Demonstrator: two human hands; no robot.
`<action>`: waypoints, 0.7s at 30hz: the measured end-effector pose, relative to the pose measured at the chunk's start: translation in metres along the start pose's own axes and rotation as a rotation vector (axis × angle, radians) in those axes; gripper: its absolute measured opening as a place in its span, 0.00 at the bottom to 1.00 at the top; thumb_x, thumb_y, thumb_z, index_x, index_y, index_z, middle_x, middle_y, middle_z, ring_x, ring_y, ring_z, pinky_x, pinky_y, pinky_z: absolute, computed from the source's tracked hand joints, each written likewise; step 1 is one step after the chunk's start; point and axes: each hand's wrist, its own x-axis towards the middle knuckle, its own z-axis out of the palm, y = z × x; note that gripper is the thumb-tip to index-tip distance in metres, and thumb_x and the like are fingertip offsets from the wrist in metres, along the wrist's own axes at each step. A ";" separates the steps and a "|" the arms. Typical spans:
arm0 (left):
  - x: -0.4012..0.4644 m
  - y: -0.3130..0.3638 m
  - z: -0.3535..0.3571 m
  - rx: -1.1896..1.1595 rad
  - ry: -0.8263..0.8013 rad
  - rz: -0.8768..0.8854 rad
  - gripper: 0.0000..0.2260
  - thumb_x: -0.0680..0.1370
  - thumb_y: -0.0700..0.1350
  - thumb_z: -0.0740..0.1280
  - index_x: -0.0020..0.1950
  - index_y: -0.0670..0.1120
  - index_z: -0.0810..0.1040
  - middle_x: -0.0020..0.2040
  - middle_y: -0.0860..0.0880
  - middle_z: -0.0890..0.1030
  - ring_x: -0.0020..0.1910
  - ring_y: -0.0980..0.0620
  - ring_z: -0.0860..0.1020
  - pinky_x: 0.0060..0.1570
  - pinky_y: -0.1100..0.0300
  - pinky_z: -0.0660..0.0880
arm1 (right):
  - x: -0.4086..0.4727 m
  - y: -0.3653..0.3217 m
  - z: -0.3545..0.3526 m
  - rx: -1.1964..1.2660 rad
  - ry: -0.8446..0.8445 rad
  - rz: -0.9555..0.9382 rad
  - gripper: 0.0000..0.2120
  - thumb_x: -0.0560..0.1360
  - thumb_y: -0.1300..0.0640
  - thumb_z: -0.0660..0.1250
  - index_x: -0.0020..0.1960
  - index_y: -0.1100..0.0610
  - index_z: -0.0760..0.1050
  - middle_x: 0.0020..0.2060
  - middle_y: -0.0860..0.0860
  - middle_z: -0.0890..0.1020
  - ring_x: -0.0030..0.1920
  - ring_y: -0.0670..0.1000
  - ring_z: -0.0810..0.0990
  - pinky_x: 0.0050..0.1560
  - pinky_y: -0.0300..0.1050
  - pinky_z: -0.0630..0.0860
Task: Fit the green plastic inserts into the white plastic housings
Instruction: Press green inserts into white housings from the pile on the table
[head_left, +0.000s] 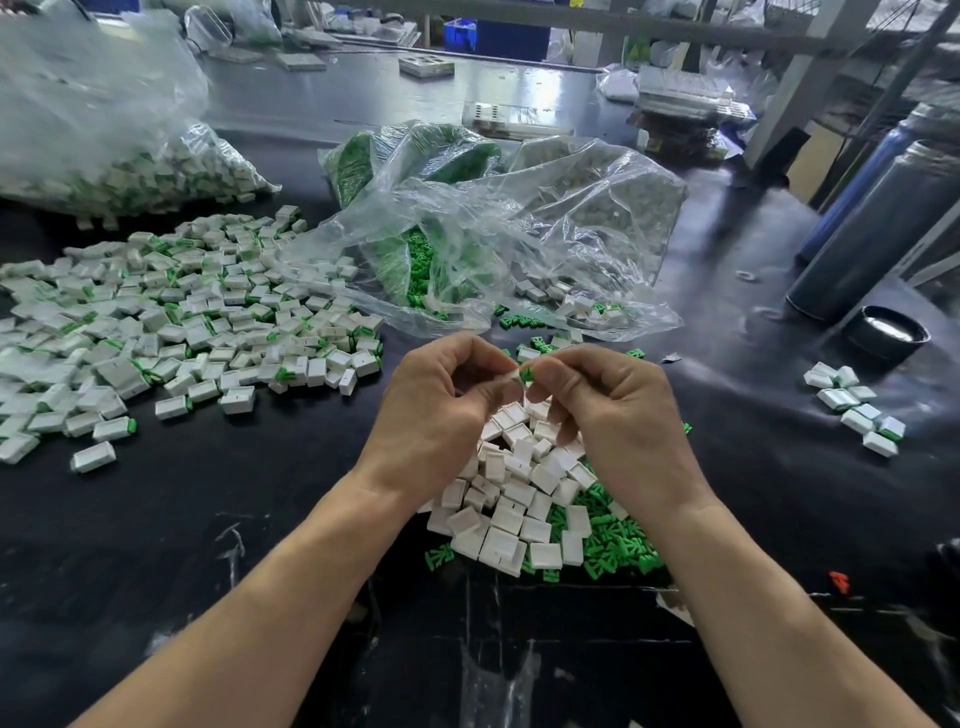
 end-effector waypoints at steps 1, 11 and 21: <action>0.000 0.000 0.000 -0.005 0.000 0.000 0.04 0.76 0.38 0.75 0.48 0.46 0.83 0.40 0.53 0.84 0.40 0.57 0.81 0.44 0.59 0.81 | 0.000 -0.001 0.000 0.028 0.009 0.007 0.09 0.82 0.54 0.69 0.46 0.53 0.86 0.38 0.54 0.85 0.33 0.49 0.76 0.31 0.46 0.76; -0.004 0.008 0.013 -0.124 -0.016 0.034 0.04 0.76 0.40 0.76 0.48 0.47 0.83 0.55 0.48 0.83 0.52 0.43 0.81 0.58 0.34 0.75 | -0.004 -0.007 0.009 0.030 -0.044 0.208 0.40 0.82 0.29 0.49 0.38 0.59 0.81 0.30 0.57 0.83 0.26 0.49 0.74 0.24 0.36 0.67; -0.009 0.012 0.020 -0.208 -0.055 0.018 0.04 0.77 0.38 0.74 0.51 0.42 0.82 0.49 0.43 0.85 0.49 0.35 0.81 0.56 0.33 0.77 | -0.008 -0.009 0.018 0.151 0.018 0.206 0.31 0.82 0.34 0.50 0.35 0.46 0.84 0.24 0.44 0.72 0.25 0.42 0.69 0.24 0.36 0.67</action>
